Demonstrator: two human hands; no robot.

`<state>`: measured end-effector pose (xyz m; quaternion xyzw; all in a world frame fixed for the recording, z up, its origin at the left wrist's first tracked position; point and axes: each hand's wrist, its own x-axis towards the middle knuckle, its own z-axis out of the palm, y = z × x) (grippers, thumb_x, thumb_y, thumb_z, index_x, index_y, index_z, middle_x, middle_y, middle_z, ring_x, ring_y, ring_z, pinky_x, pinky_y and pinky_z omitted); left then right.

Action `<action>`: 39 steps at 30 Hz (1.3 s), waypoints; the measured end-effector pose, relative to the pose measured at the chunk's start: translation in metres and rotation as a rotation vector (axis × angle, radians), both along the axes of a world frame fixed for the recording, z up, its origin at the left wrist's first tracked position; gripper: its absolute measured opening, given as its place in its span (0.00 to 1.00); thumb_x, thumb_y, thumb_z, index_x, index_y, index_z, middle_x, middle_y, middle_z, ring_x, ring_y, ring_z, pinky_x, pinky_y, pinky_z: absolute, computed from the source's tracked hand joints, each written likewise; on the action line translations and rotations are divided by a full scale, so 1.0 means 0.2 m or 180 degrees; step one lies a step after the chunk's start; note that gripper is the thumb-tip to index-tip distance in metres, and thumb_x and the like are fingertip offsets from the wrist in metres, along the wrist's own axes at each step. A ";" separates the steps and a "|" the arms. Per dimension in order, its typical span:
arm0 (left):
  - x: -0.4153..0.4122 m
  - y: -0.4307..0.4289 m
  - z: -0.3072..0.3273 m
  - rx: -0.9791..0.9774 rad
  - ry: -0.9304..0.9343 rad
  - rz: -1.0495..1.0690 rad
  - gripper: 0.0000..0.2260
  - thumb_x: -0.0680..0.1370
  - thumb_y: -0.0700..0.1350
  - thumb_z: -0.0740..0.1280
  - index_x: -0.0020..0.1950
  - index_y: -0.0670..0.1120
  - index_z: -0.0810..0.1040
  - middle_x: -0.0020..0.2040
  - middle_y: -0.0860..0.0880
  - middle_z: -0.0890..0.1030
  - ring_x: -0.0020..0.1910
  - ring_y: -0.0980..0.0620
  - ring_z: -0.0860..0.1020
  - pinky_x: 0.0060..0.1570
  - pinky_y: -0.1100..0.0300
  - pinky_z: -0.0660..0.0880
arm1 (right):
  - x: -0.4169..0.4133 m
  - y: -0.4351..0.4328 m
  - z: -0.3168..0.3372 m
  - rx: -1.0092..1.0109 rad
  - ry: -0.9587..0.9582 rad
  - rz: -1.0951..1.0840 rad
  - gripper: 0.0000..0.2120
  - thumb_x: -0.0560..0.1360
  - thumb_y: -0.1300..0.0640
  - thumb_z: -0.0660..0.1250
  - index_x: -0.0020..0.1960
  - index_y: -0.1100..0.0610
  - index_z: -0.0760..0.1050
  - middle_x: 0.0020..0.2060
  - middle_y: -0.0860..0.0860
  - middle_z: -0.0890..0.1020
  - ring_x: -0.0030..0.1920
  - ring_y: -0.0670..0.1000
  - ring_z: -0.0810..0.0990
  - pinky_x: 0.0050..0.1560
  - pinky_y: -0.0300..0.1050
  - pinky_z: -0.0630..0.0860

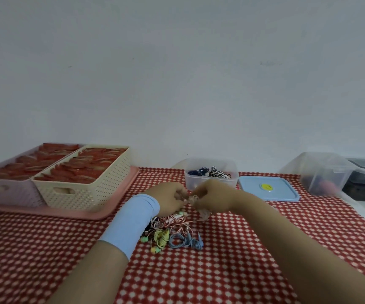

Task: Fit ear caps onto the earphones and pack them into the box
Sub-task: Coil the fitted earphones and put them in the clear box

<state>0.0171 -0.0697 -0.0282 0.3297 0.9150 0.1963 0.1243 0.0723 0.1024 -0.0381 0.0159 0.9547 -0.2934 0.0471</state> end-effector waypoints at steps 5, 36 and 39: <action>0.02 0.10 0.05 0.0442 0.0135 0.0130 0.13 0.82 0.44 0.60 0.65 0.54 0.74 0.60 0.51 0.78 0.48 0.53 0.79 0.46 0.59 0.75 | 0.10 0.17 0.06 -0.1289 0.0231 -0.0369 0.12 0.78 0.58 0.70 0.47 0.68 0.80 0.34 0.56 0.80 0.35 0.49 0.77 0.39 0.44 0.76; 0.05 0.55 -0.10 0.0875 -0.0257 -0.0029 0.03 0.75 0.46 0.73 0.47 0.52 0.82 0.42 0.53 0.82 0.36 0.59 0.77 0.41 0.65 0.73 | 0.27 0.78 -0.03 0.0155 0.0150 -0.0693 0.09 0.75 0.59 0.75 0.44 0.44 0.86 0.40 0.40 0.86 0.39 0.38 0.82 0.42 0.31 0.75; 0.06 0.56 -0.15 0.1399 -0.0820 0.0036 0.02 0.76 0.47 0.72 0.43 0.50 0.82 0.37 0.49 0.83 0.34 0.55 0.78 0.42 0.60 0.78 | 0.24 0.72 -0.07 0.0251 0.0407 -0.0679 0.09 0.77 0.60 0.72 0.48 0.47 0.86 0.48 0.41 0.86 0.48 0.40 0.82 0.53 0.36 0.78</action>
